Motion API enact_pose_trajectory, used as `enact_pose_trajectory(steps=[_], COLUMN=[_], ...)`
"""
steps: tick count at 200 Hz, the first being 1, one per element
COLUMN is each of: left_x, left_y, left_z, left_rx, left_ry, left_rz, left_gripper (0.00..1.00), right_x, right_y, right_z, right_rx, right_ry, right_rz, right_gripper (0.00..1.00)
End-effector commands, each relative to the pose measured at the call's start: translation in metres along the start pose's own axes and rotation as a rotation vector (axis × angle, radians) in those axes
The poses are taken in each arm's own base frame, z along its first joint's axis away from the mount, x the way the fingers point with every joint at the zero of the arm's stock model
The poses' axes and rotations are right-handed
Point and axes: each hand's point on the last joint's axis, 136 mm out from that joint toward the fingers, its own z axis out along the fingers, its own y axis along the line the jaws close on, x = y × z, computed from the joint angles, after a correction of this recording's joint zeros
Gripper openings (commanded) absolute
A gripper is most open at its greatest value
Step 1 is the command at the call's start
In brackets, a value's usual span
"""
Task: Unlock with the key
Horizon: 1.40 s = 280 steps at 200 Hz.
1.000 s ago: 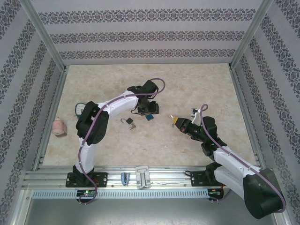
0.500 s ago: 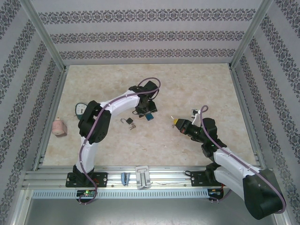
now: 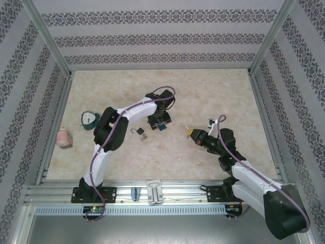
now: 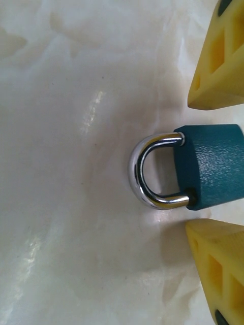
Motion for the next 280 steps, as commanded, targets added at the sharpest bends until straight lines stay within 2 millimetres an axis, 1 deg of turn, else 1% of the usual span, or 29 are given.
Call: enact_pose_trajectory(steps=[1, 13, 41, 68, 85, 113, 129, 142, 153, 173, 201, 220, 228, 248, 280], left_x=[0.011, 0.012, 0.017, 0.023, 0.025, 0.026, 0.025, 0.022, 0.019, 0.012, 0.005, 0.004, 0.005, 0.005, 0.004], left_y=[0.000, 0.002, 0.008, 0.005, 0.002, -0.001, -0.003, -0.003, -0.005, -0.008, -0.003, 0.001, 0.004, 0.006, 0.002], left_z=[0.007, 0.011, 0.023, 0.034, 0.039, 0.040, 0.036, 0.030, 0.020, 0.000, -0.028, -0.043, -0.046, -0.060, -0.085], left_rx=[-0.043, -0.062, -0.091, -0.064, -0.045, -0.028, -0.015, -0.004, 0.011, 0.057, 0.089, 0.123, 0.136, 0.176, 0.237], left_ry=[0.026, 0.030, 0.059, 0.091, 0.106, 0.112, 0.112, 0.098, 0.072, 0.024, -0.043, -0.072, -0.075, -0.099, -0.131], left_rz=[0.011, 0.017, 0.016, 0.024, 0.034, 0.059, 0.071, 0.079, 0.090, 0.102, 0.103, 0.090, 0.079, 0.062, 0.060], left_gripper=[0.58, 0.58, 0.53, 0.43, 0.42, 0.41, 0.41, 0.41, 0.41, 0.41, 0.41, 0.41, 0.41, 0.40, 0.41], right_x=[-0.005, -0.005, -0.006, -0.007, -0.007, -0.008, -0.007, -0.007, -0.005, 0.002, 0.012, 0.016, 0.018, 0.022, 0.024], right_y=[-0.001, -0.001, -0.002, -0.002, -0.002, -0.003, -0.004, -0.004, -0.004, -0.001, 0.005, 0.008, 0.008, 0.011, 0.016], right_z=[-0.002, -0.002, -0.002, -0.002, -0.002, -0.002, -0.002, -0.001, 0.000, 0.004, 0.012, 0.018, 0.021, 0.028, 0.036], right_rx=[-0.004, -0.003, 0.002, 0.004, 0.006, 0.011, 0.012, 0.014, 0.021, 0.024, 0.026, 0.022, 0.020, 0.013, 0.003], right_ry=[-0.031, -0.034, -0.038, -0.039, -0.039, -0.043, -0.042, -0.037, -0.024, 0.008, 0.034, 0.045, 0.050, 0.064, 0.070], right_rz=[-0.008, -0.007, -0.008, -0.006, -0.005, -0.002, 0.000, 0.001, -0.009, -0.043, -0.089, -0.105, -0.106, -0.113, -0.132], right_gripper=[0.00, 0.00, 0.00, 0.00, 0.00, 0.00, 0.00, 0.00, 0.00, 0.00, 0.00, 0.00, 0.00, 0.00, 0.00])
